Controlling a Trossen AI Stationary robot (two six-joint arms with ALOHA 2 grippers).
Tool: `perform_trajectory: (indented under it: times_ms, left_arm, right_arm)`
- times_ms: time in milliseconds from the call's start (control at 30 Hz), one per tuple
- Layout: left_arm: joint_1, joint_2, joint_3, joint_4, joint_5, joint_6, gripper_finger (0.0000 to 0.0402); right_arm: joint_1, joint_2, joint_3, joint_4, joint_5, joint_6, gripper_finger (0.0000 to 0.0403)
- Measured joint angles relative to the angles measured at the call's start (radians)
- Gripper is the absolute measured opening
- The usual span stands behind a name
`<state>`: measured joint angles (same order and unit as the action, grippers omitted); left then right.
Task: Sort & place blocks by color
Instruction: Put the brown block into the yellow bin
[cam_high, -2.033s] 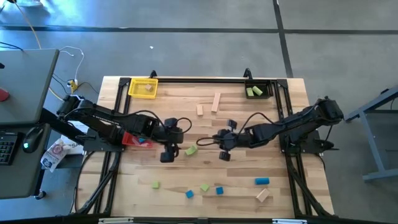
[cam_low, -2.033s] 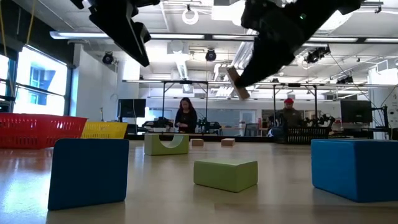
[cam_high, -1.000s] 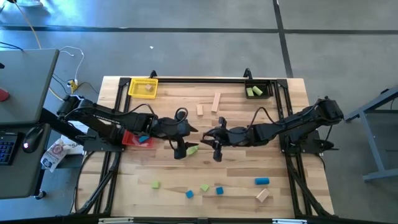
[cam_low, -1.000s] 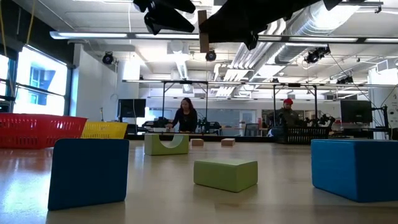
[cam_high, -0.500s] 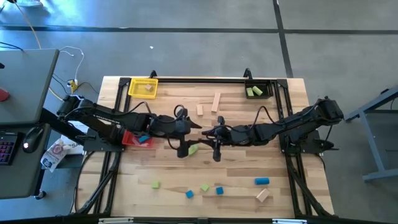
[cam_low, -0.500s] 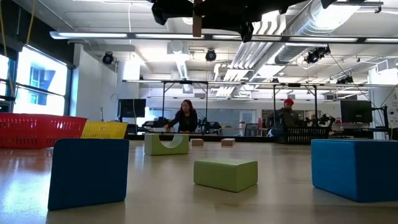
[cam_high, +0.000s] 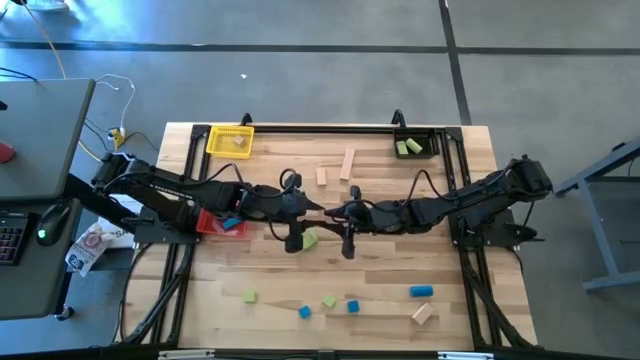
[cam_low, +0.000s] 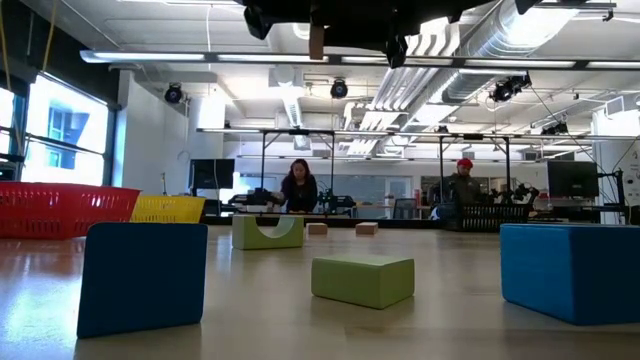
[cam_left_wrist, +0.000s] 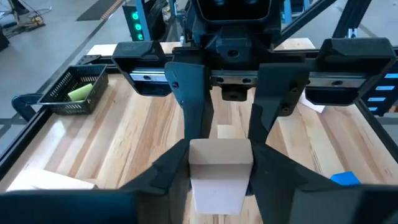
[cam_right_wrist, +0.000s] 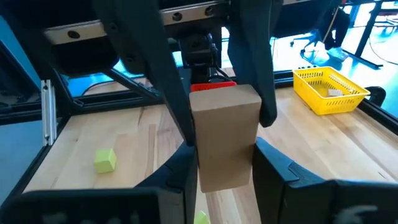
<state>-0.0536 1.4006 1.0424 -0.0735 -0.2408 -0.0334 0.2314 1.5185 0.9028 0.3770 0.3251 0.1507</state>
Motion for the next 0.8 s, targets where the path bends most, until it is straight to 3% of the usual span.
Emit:
perform_trajectory:
  times_ms: [133, 467, 633, 800]
  left_arm:
    - [0.000, 0.000, 0.000, -0.003, 0.002, 0.013, 0.0101]
    - [0.000, 0.000, 0.001, -0.094, -0.057, 0.023, 0.0101]
    - [0.020, 0.000, 0.001, -0.212, -0.183, 0.049, 0.0101]
    - [0.099, 0.000, 0.001, -0.350, -0.221, 0.030, 0.0101]
  right_arm:
    - [0.000, 0.000, 0.000, -0.002, 0.000, -0.006, 0.0093]
    - [-0.002, 0.000, 0.000, -0.040, -0.017, 0.034, 0.0219]
    - [-0.002, 0.000, 0.000, -0.087, -0.018, 0.068, 0.0231]
    - [0.000, 0.000, 0.000, -0.118, -0.018, 0.088, 0.0232]
